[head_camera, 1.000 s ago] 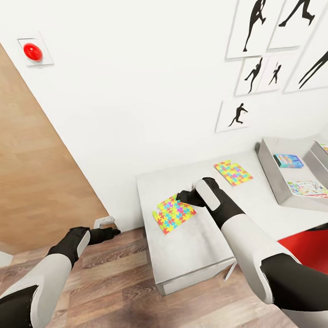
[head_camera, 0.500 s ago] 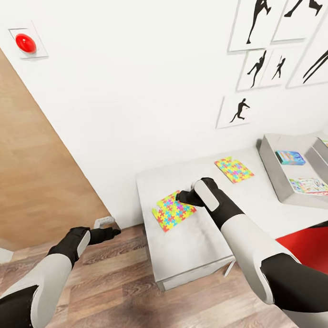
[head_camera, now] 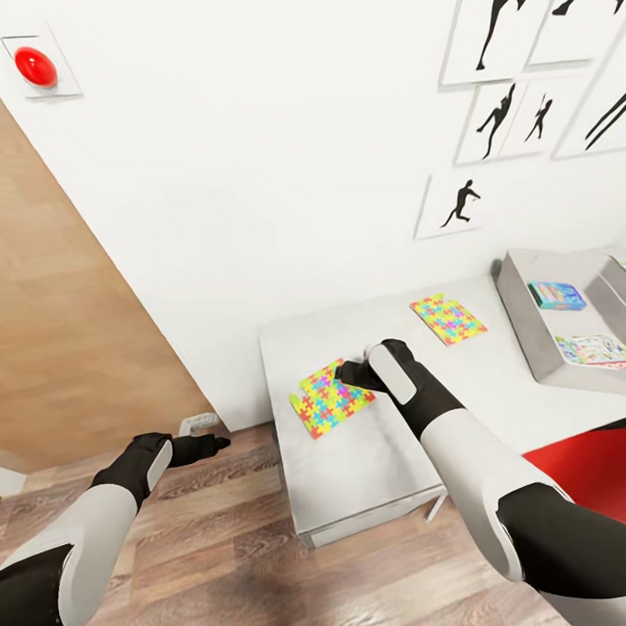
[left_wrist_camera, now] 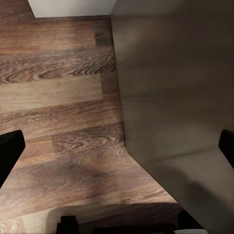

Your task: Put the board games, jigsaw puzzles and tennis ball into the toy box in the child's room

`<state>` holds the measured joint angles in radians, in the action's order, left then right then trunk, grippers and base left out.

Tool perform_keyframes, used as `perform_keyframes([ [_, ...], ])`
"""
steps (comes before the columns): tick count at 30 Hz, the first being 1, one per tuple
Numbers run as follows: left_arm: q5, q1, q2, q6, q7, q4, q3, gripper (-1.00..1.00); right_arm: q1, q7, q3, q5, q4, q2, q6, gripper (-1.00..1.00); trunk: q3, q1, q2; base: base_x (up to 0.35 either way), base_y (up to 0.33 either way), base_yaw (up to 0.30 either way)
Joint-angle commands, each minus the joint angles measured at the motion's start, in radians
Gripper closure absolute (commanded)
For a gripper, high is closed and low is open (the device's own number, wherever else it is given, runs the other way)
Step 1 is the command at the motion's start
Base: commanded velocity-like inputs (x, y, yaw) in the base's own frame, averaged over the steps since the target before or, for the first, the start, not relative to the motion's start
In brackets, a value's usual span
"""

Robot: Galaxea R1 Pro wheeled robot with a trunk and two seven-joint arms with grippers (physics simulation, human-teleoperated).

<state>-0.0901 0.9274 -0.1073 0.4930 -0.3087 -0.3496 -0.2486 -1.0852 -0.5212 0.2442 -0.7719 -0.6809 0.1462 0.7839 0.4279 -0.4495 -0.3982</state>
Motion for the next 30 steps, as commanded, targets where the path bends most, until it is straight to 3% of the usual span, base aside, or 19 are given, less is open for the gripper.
perform_keyframes([
  [1,-0.010,0.001,0.000,0.006,-0.007,-0.002,-0.008,-1.00,-0.001,-0.010,0.005,-0.010,-0.001,-0.001,0.000,-1.00,0.002,-0.001,-0.002,0.000,0.000,0.000],
  [30,-0.010,0.001,0.000,0.006,-0.007,-0.002,-0.008,-1.00,-0.001,-0.011,0.010,-0.010,-0.002,-0.001,-0.002,-1.00,0.008,-0.001,-0.002,0.040,0.023,0.000],
])
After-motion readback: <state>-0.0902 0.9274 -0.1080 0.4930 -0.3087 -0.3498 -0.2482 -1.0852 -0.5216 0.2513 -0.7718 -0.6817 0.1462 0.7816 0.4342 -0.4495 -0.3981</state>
